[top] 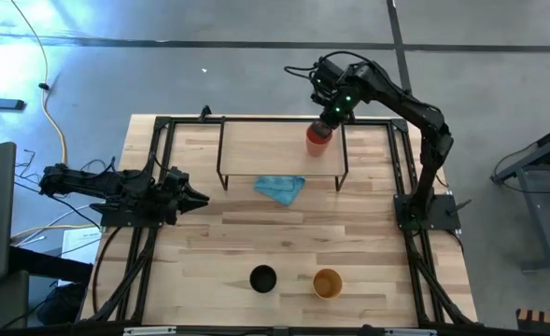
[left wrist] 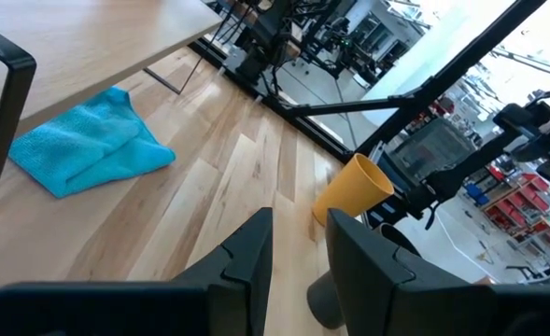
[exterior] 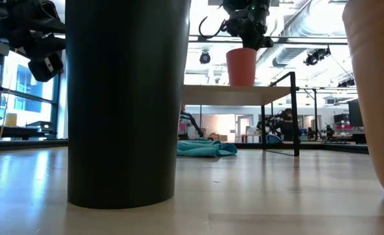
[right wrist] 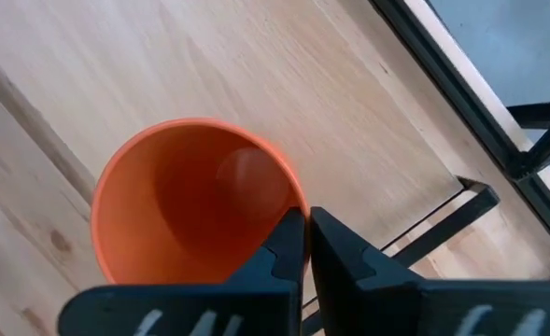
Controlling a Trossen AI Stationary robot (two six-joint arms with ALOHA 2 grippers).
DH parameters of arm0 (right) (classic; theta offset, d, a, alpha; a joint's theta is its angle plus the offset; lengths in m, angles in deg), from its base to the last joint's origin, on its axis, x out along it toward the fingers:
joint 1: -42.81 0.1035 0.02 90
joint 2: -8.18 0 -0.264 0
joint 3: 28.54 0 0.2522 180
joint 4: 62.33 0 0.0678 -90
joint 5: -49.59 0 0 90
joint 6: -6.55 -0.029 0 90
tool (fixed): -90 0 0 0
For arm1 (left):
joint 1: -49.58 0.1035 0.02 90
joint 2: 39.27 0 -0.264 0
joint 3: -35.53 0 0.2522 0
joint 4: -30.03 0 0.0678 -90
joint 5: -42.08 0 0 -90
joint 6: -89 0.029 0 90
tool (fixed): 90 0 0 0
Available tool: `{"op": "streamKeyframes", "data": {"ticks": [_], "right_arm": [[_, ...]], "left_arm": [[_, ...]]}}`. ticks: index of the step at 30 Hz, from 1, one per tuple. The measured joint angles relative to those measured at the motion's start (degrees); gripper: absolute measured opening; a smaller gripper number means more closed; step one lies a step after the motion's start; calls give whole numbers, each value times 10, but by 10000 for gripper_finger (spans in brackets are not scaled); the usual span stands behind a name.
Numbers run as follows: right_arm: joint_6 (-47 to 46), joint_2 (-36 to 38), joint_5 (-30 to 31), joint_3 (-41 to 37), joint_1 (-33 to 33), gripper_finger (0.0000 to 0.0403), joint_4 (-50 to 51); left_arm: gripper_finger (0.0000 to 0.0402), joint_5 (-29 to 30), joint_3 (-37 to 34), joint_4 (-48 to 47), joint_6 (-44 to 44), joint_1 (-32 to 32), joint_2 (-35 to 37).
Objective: Stack small to large cups/mugs on shelf
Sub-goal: Put the orange cup on the shelf
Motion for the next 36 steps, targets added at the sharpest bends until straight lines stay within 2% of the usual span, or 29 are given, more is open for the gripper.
{"op": "streamKeyframes", "data": {"ticks": [23, 31, 36], "right_arm": [[7, 0, -27, 0, 5, 0, -12], [5, 0, -10, 0, 5, 31, -2], [5, 0, -10, 0, 5, 36, 0]], "left_arm": [[92, 0, 0, 0, 2, 0, 0], [92, 0, 0, 0, 0, 0, 0], [92, 0, 0, 0, 0, 0, 0]]}}
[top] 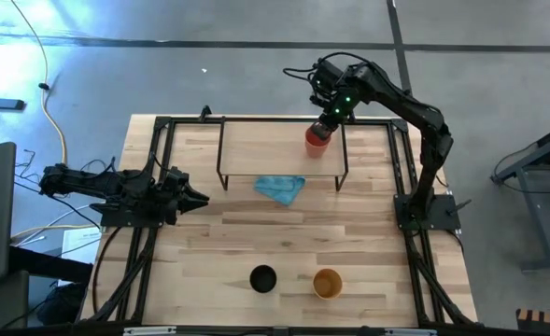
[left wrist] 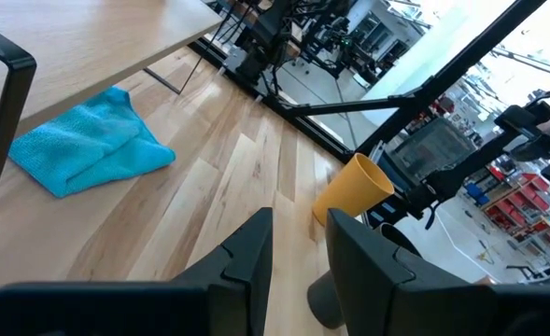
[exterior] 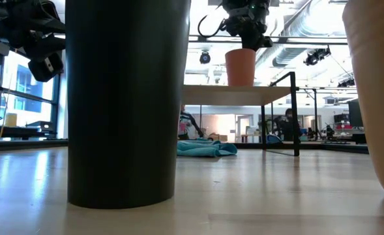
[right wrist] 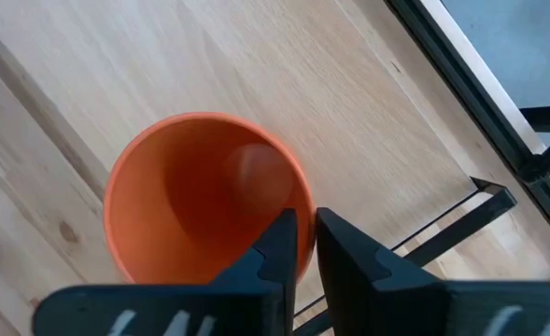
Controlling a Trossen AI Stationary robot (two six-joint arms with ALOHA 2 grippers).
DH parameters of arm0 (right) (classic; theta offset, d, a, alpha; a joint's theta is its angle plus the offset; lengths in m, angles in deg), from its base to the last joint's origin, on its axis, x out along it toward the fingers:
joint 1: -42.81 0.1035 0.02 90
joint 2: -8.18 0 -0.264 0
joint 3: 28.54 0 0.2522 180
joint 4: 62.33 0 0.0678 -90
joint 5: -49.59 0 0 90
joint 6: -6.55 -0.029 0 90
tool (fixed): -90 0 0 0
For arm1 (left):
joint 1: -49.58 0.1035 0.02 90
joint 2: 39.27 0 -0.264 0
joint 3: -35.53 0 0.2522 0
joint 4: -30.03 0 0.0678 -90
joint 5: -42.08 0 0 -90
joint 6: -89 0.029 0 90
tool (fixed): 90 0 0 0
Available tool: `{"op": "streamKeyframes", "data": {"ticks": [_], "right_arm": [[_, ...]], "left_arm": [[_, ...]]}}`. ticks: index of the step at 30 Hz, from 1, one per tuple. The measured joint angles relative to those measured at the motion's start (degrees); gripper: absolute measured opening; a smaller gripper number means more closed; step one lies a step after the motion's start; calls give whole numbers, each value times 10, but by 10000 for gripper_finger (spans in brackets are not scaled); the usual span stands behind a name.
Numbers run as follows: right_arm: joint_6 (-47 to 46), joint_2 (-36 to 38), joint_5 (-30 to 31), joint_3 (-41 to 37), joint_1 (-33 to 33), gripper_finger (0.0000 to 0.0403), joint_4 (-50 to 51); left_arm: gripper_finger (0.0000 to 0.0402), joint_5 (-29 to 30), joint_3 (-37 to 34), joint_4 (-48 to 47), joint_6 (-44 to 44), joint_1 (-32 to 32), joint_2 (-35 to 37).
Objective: Stack small to large cups/mugs on shelf
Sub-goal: Put the orange cup on the shelf, then put the yellow cup on the shelf
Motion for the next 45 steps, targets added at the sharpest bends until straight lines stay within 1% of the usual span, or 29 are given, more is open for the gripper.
{"op": "streamKeyframes", "data": {"ticks": [5, 16, 23, 26, 28, 31, 33, 39, 45], "right_arm": [[0, 0, 1, 0, 0, 44, 0], [-5, 25, 3, 0, -4, 109, -1], [-14, 57, 3, 0, -4, 114, 2], [-25, 78, 2, 0, -3, 114, 24], [-34, 95, -7, 0, 5, 114, 21], [-39, 129, -50, 1, 24, 114, 22], [-51, 150, -63, 1, 40, 114, 22], [-102, 213, -61, 1, 101, 114, 22], [-158, 251, -56, 1, 194, 114, 22]], "left_arm": [[92, 0, 0, 0, 0, 0, 0], [92, 0, 0, 0, 0, 0, 0], [92, 0, 0, 0, 0, 0, 0], [92, 1, 0, 0, 0, 0, 0], [92, 2, 0, 0, 0, 0, 0], [92, 1, 0, 0, -2, 0, 0], [92, 0, 0, 0, -2, 0, 0], [92, -2, 0, 0, -11, 0, 0], [92, -18, 0, 0, -23, 0, 0]]}}
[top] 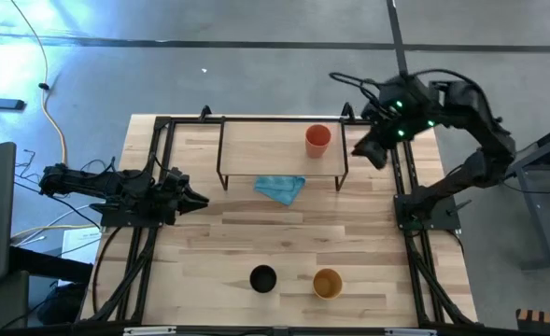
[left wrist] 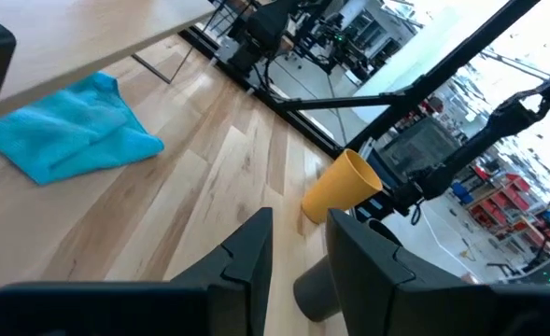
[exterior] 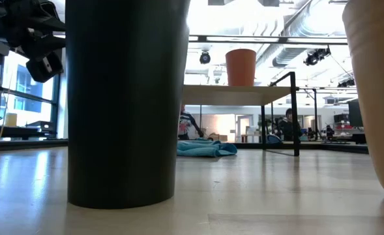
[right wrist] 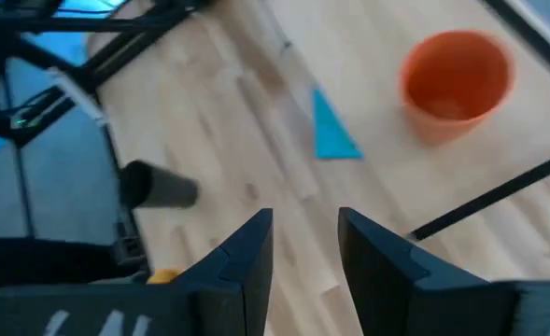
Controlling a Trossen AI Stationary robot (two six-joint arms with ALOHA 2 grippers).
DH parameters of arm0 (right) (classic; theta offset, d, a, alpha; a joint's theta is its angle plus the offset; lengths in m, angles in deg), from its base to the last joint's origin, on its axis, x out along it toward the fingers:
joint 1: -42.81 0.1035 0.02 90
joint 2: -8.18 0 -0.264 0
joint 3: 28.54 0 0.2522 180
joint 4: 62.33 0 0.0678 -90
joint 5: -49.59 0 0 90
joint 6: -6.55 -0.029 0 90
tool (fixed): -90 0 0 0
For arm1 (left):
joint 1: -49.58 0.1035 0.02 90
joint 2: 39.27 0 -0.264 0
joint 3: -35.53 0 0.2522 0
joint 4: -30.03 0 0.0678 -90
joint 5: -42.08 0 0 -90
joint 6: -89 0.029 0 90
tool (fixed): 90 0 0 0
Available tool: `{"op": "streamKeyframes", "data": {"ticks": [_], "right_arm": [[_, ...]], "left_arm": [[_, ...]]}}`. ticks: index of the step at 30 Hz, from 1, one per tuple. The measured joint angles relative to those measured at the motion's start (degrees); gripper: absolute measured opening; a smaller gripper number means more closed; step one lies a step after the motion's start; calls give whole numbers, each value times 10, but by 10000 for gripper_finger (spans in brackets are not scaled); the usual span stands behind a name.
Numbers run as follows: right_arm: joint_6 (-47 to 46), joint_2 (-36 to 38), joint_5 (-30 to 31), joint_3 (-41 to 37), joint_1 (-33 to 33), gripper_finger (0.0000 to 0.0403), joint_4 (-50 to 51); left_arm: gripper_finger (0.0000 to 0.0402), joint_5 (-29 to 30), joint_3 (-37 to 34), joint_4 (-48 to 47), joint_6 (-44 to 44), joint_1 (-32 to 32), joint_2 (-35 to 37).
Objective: Stack small to large cups/mugs on shelf
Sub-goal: Put the yellow cup on the shelf
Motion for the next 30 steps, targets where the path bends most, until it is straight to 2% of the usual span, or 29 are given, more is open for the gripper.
{"op": "streamKeyframes", "data": {"ticks": [10, 20, 26, 30], "right_arm": [[-61, -6, 75, 0, 162, 114, 0], [-84, -54, 96, -1, 261, 114, 0], [-63, -75, 139, -1, 304, 114, 0], [-105, -75, 139, -1, 327, 114, 0]], "left_arm": [[92, -28, 0, 0, -10, 0, 0], [92, -120, 0, 2, -18, 0, 0], [92, -128, 0, 6, 41, 0, 0], [92, -130, 0, 26, 43, 0, 0]]}}
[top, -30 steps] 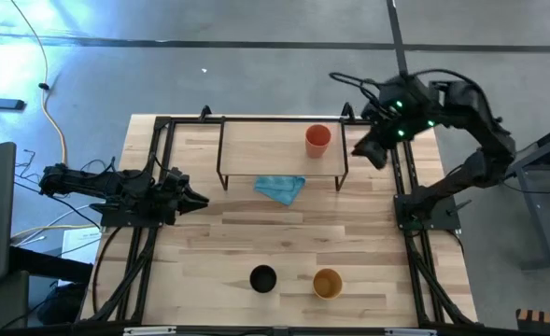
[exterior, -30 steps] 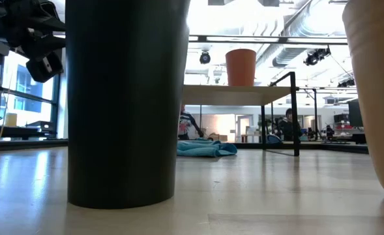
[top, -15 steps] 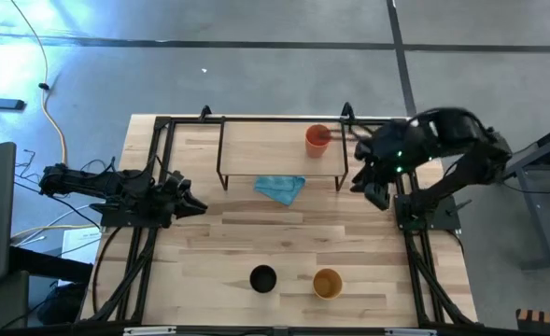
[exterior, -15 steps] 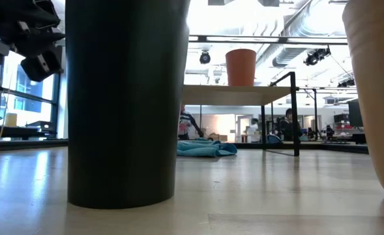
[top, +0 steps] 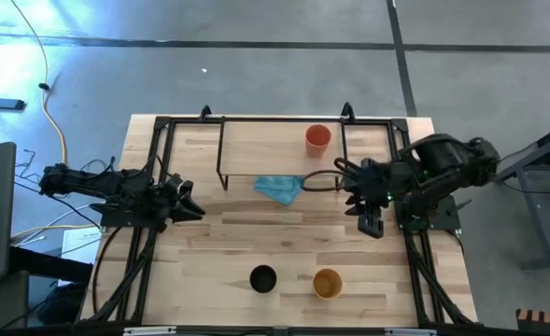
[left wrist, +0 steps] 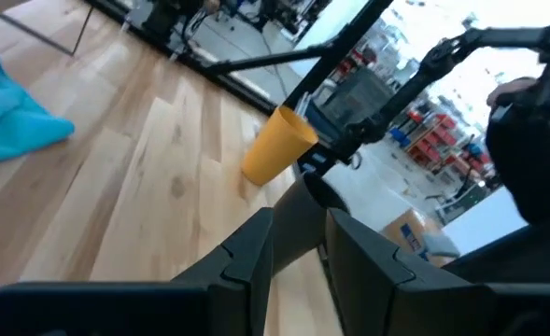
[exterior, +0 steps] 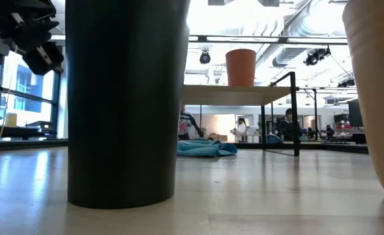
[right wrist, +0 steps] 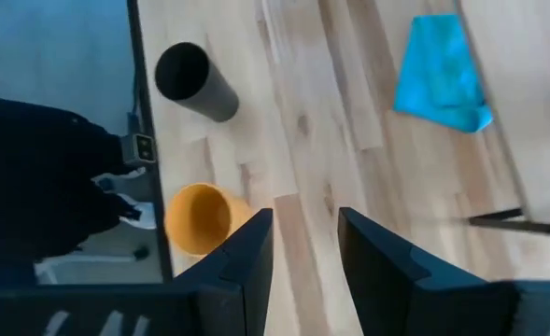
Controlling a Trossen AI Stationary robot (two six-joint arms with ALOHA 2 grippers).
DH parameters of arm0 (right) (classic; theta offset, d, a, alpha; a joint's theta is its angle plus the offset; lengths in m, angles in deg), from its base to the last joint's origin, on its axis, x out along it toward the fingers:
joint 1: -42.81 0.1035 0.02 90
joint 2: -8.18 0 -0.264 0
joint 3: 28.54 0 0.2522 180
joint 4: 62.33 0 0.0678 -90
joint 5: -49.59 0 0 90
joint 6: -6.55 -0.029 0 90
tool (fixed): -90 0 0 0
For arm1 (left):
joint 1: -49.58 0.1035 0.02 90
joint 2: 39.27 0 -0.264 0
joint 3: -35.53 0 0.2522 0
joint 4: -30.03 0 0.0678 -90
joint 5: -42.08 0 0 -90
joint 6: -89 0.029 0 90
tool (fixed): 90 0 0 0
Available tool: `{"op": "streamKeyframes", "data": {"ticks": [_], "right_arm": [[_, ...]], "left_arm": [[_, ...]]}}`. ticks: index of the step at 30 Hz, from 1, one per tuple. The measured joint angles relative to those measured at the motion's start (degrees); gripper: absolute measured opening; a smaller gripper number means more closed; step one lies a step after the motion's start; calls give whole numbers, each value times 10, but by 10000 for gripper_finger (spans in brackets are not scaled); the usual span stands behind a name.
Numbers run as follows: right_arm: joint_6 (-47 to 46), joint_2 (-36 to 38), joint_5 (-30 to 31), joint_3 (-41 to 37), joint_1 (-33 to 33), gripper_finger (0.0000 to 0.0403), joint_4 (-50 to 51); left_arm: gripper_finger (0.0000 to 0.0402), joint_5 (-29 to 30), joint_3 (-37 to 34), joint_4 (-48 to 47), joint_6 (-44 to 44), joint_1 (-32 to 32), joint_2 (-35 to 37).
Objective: Stack small to large cups/mugs on shelf
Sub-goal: Put the yellow cup on the shelf
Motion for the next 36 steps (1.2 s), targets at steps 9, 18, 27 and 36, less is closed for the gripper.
{"op": "streamKeyframes", "data": {"ticks": [9, 18, 27, 36], "right_arm": [[-115, -15, -4, 0, 87, 114, 0], [-159, -99, 0, 0, 161, 114, 0], [-221, -190, 72, 0, 182, 114, 0], [-248, -254, 94, 0, 185, 114, 0]], "left_arm": [[92, -3, 0, 21, -102, 0, 0], [92, -18, 0, 72, -122, 0, -14], [92, -22, 0, 82, -97, 0, -48], [92, -20, 0, 80, -76, 0, -65]]}}
